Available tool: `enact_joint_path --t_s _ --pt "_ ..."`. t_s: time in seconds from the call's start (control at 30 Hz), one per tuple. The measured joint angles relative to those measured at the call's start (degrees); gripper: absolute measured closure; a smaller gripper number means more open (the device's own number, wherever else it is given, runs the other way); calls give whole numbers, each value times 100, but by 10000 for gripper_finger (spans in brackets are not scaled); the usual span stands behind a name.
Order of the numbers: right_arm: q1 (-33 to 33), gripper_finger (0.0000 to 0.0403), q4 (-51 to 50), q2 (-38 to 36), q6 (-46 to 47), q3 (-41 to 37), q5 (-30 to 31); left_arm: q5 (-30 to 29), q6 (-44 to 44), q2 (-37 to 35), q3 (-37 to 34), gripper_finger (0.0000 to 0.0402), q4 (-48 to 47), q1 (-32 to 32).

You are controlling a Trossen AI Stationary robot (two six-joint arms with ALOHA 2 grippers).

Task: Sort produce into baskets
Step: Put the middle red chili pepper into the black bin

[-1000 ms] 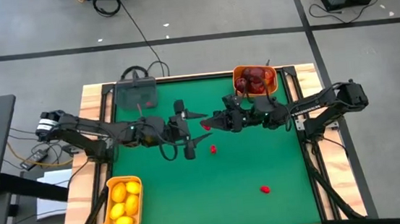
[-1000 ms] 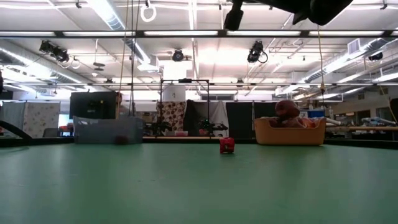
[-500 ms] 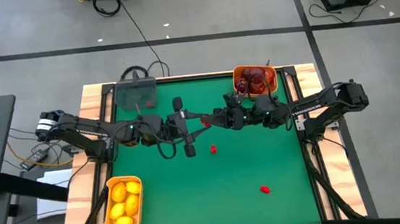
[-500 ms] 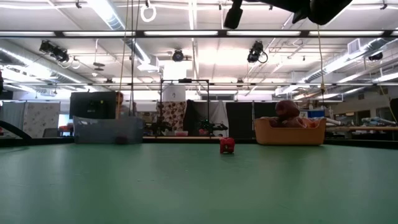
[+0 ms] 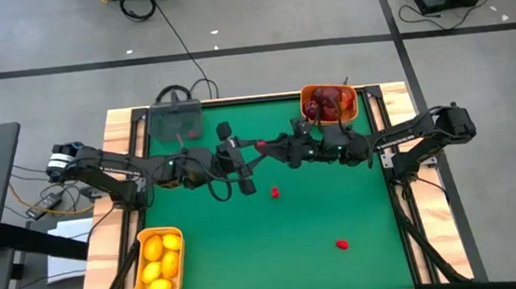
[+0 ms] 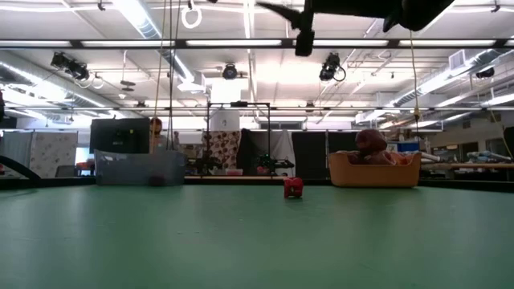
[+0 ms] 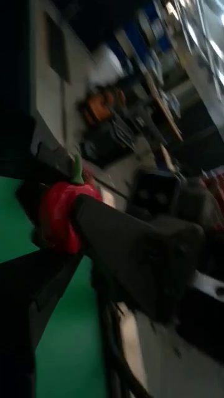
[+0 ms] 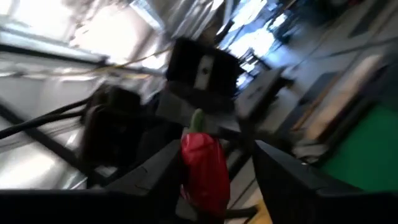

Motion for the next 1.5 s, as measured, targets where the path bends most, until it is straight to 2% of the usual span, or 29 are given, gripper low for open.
enact_joint_path --t_s 0.17,0.4,0.5,0.6,0.77,0.9,1.07,1.23,1.37,1.5 --pt "-2 178 12 -4 -206 -24 426 -509 -150 -110 13 233 -548 7" --pt "-44 176 -217 -9 -146 -22 451 -760 -479 -578 19 248 -827 79" --pt "-44 176 -487 2 -64 -26 549 -1166 -692 -918 28 252 -1531 241" --pt "-44 176 -962 -5 198 -26 553 -1181 -1305 -1242 23 254 -2619 602" --pt "26 176 -1898 -3 591 -26 453 -887 -2139 -1530 20 254 -4367 1500" --pt "183 176 -2253 -2 714 -26 401 -371 -2458 -1500 -39 255 -5200 2433" --pt "408 176 -2219 -3 755 -26 443 39 -2446 -1297 -536 254 -5202 3403" --pt "602 176 -2396 -5 842 -26 441 1238 -2926 -962 -924 254 -5063 4432" --pt "654 176 -2789 -5 964 -26 313 1296 -3008 -649 -951 237 -5027 4808" --pt "649 176 -3171 -5 968 -26 124 1125 -3329 -432 -951 190 -4996 5060"
